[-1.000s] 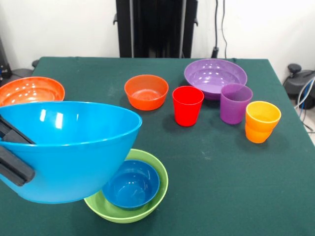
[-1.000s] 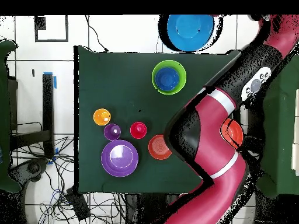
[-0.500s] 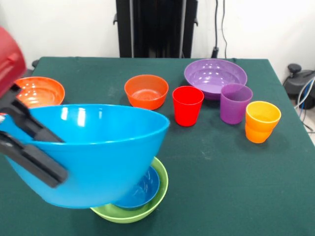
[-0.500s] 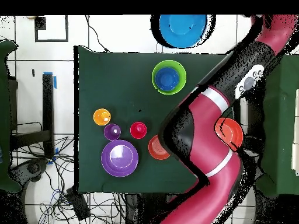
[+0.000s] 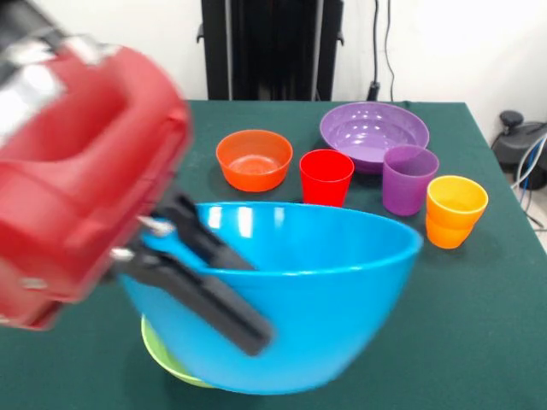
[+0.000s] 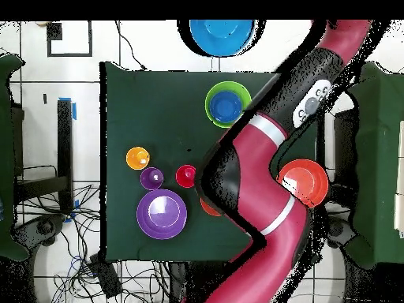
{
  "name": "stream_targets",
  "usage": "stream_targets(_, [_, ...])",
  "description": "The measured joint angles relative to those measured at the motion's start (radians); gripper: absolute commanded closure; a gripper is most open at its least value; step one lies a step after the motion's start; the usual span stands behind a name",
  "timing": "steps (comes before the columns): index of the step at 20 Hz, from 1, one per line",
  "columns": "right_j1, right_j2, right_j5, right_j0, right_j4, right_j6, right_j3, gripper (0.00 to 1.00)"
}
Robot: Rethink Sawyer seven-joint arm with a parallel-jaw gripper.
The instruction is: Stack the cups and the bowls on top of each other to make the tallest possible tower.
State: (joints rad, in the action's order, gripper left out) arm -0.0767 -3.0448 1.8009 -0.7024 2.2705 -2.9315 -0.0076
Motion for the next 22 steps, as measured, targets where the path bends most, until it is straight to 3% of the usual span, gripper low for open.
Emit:
stream_targets(11, [-0.016,0.002,0.0,0.042,-0.081,0.0,0.0,1.0])
stream_targets(22, [-0.05,0.159,0.156,0.025,-0.307,0.0,0.053,1.0])
